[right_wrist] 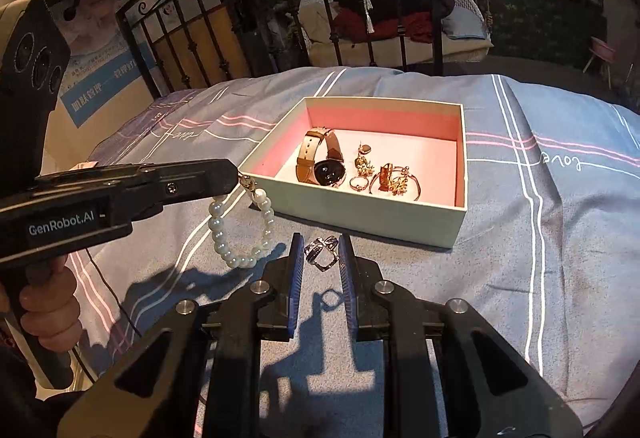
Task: Organize jewelry
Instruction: 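Carry the pearl bracelet into the white box and open both grippers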
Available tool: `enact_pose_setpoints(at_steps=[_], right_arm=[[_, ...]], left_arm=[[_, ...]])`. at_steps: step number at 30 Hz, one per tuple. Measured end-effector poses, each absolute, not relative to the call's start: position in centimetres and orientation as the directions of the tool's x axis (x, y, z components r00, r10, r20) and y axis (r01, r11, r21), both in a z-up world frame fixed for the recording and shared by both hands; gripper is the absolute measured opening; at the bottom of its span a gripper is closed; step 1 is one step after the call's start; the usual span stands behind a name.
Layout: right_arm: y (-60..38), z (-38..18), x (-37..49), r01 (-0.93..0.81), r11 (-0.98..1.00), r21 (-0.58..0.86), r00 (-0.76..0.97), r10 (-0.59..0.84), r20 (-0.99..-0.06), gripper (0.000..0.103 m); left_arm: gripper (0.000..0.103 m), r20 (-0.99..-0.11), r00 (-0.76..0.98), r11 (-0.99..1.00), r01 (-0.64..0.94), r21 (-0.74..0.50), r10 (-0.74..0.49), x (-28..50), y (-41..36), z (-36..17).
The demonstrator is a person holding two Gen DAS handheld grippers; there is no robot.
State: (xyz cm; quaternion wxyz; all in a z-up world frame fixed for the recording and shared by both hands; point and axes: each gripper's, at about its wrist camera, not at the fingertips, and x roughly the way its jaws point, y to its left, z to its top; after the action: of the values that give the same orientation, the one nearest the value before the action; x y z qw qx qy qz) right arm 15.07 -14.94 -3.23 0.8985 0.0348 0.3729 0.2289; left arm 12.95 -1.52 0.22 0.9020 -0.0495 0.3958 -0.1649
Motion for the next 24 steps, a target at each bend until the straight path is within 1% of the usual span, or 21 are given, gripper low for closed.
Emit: enact_pose_setpoints(at_steps=[6,8,10,16,24], right_arm=[[-15.5,-1.1,17.6,-0.379,0.905,0.192,0.66,0.41,-0.63,0.019],[-15.6,-0.6,19.1,-0.372,0.91,0.182,0.668,0.399,-0.628,0.019],[-15.6,-0.5,20.7,-0.367,0.914,0.173,0.669,0.389,-0.633,0.019],[-15.3,-2.2,24.3,-0.356,0.924,0.141,0.641,0.352,-0.682,0.019],[-15.1,-4.8,26.2,-0.353,0.924,0.146,0.598,0.342,-0.725,0.019]], left_arm=[[0.009,-0.662,0.67,0.939,0.294,-0.178,-0.335,15.1,-2.3,3.0],[0.009,-0.661,0.676,0.94,0.304,-0.153,-0.326,16.4,-2.8,3.4],[0.009,-0.674,0.66,0.938,0.305,-0.163,-0.332,17.9,-3.1,3.3],[0.009,-0.724,0.606,0.939,0.288,-0.187,-0.33,21.9,-4.0,1.0],[0.009,-0.779,0.56,0.952,0.261,-0.159,-0.284,24.7,-4.6,-2.4]])
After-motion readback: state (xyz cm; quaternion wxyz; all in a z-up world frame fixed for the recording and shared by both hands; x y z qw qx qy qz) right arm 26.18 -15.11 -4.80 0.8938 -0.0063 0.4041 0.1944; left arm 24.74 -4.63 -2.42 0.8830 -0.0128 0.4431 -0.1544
